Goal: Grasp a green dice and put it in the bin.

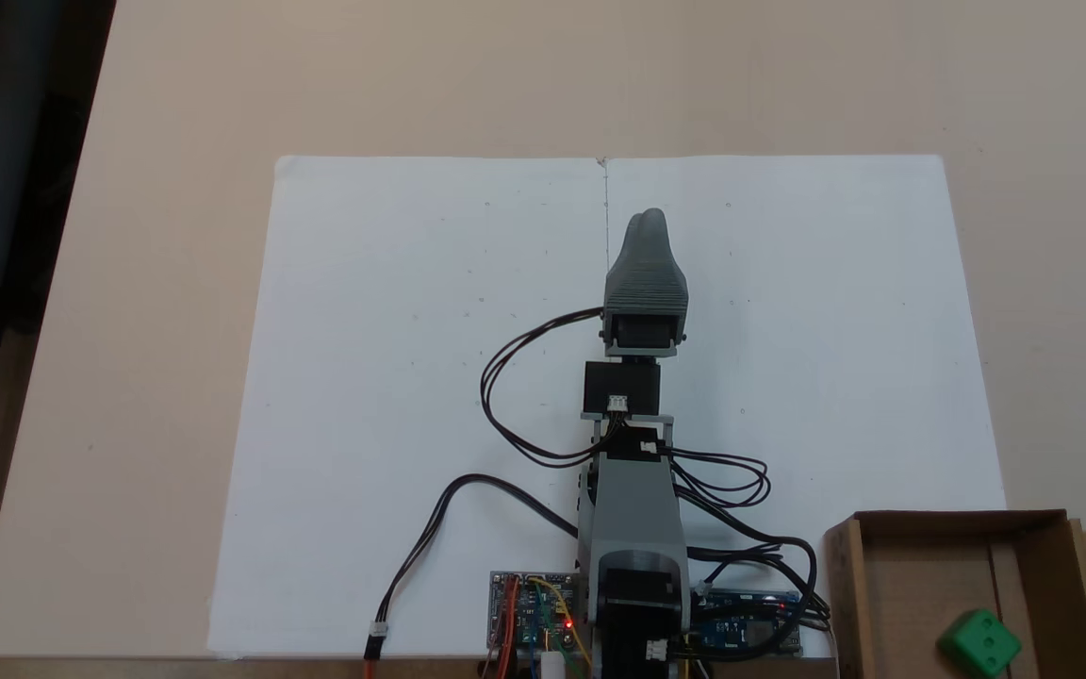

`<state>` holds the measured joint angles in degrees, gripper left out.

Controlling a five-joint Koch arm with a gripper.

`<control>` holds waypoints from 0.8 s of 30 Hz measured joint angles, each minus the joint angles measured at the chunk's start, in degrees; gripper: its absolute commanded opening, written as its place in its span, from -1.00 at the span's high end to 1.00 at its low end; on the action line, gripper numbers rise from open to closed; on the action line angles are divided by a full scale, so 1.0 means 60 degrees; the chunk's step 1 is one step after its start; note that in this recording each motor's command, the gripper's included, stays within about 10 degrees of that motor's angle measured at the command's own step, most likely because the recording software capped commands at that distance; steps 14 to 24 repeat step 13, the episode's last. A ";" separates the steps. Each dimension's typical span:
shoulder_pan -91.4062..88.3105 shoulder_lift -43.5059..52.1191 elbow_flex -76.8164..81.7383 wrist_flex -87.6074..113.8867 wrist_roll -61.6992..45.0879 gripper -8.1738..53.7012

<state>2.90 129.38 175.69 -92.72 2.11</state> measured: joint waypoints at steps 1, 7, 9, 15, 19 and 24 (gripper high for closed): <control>0.0015 0.0000 0.0000 0.0000 0.0000 -0.70; -0.0015 0.0000 0.0000 -0.0015 0.0000 -0.70; -0.0132 0.0000 0.0000 -0.0015 0.0000 -0.70; -0.0132 0.0000 0.0000 0.0000 0.0000 -0.70; -0.0132 0.0000 0.0000 0.0000 0.0000 -0.70; -0.0132 0.0000 0.0000 0.0000 0.0000 -0.70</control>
